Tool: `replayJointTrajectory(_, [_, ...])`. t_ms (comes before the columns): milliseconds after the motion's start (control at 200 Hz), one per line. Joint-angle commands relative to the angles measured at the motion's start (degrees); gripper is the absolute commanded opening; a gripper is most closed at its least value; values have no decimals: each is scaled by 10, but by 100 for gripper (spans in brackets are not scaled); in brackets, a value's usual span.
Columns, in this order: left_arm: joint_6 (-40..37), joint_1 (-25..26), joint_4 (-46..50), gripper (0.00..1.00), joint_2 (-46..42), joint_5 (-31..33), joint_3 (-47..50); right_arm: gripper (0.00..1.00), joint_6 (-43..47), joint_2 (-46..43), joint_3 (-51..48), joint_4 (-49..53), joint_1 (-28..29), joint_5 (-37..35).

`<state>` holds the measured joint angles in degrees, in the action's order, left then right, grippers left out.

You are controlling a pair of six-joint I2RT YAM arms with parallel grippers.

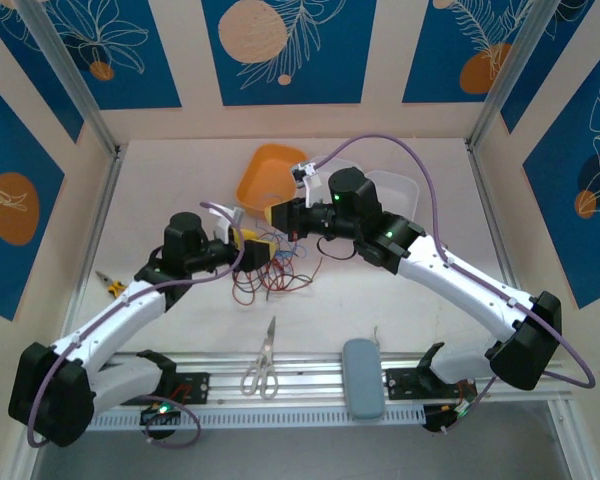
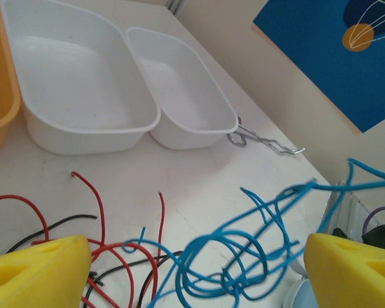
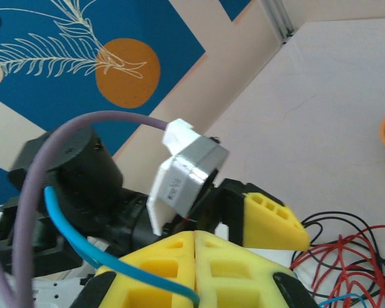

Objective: Untangle the cables

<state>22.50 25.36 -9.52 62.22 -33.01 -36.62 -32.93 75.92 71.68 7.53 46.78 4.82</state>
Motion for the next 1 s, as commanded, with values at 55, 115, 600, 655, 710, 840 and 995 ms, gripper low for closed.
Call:
replayJointTrajectory(55, [10,-2,-53,85,21,-16,13,0,-10,-6,19,-17,-2,23])
replayJointTrajectory(115, [16,-2,-63,81,28,-14,19,0,-12,-7,17,-16,-2,24])
replayJointTrajectory(600, [62,-1,-103,20,62,24,31,0,-1,-37,29,38,-3,8])
replayJointTrajectory(655, [61,-1,-88,17,64,41,33,0,8,-54,38,61,-3,-2])
replayJointTrajectory(710, [62,-1,-79,15,66,54,38,0,16,-72,43,77,-4,-10])
replayJointTrajectory(840, [65,-2,-72,14,72,81,52,0,26,-113,50,104,-8,-36])
replayJointTrajectory(995, [56,-1,-40,14,81,112,56,0,28,-143,61,122,-19,-44])
